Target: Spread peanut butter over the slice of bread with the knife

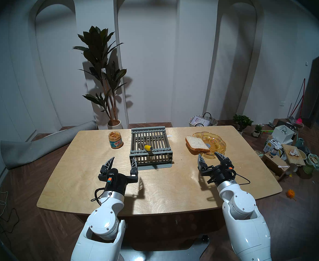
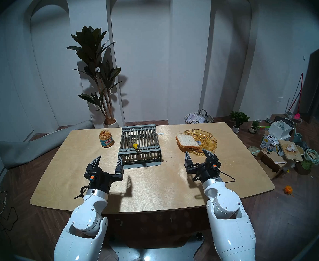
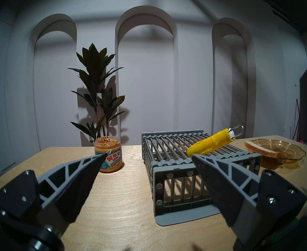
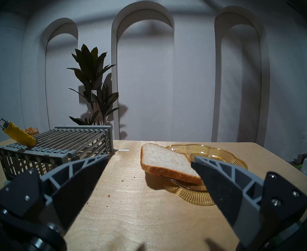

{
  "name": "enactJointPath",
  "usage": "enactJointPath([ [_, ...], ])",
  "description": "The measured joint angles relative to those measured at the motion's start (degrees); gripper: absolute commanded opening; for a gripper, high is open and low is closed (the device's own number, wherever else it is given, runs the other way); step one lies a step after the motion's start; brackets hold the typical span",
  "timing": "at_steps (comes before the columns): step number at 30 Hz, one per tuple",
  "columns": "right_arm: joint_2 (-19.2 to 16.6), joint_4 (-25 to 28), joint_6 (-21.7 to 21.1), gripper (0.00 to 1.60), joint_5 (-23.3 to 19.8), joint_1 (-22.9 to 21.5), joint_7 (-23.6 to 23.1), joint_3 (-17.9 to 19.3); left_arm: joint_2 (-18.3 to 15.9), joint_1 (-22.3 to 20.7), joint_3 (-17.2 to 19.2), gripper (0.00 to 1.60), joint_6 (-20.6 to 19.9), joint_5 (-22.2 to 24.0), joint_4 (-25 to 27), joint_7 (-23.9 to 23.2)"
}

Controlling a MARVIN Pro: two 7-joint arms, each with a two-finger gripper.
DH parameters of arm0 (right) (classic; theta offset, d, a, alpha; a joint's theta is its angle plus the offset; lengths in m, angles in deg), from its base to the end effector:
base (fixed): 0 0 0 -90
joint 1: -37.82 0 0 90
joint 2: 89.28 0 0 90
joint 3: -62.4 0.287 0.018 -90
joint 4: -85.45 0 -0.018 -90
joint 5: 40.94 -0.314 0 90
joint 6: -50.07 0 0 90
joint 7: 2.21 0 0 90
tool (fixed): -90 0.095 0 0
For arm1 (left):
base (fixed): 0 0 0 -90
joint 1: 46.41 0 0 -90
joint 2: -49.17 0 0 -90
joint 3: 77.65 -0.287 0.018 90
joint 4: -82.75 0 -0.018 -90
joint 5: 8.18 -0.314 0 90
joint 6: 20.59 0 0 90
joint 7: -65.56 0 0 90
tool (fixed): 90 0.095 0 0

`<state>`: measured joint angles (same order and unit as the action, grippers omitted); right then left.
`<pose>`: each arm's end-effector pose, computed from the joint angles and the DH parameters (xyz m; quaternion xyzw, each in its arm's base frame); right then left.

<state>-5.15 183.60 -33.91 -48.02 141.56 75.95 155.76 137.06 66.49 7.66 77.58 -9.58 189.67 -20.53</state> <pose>0.3541 -0.0306 -0.3268 -0.6998 -0.0545 -0.7097 0.0601 0.3089 -0.0210 -0.3187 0.6932 -0.0169 0.7205 0.0005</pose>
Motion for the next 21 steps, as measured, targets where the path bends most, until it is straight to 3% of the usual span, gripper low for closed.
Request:
enactJointPath([
  [5,-0.1,-0.4,0.2,1.6,-1.0,0.0,-1.2,0.3,-0.1,0.1,0.0,1.6,0.7,0.0,-0.1,0.0],
  [21,-3.7,-1.1,4.3,1.6,-5.6,-1.8,-10.0,3.0,0.0,1.9,-2.4,1.6,8.2,0.0,0.7,1.1],
])
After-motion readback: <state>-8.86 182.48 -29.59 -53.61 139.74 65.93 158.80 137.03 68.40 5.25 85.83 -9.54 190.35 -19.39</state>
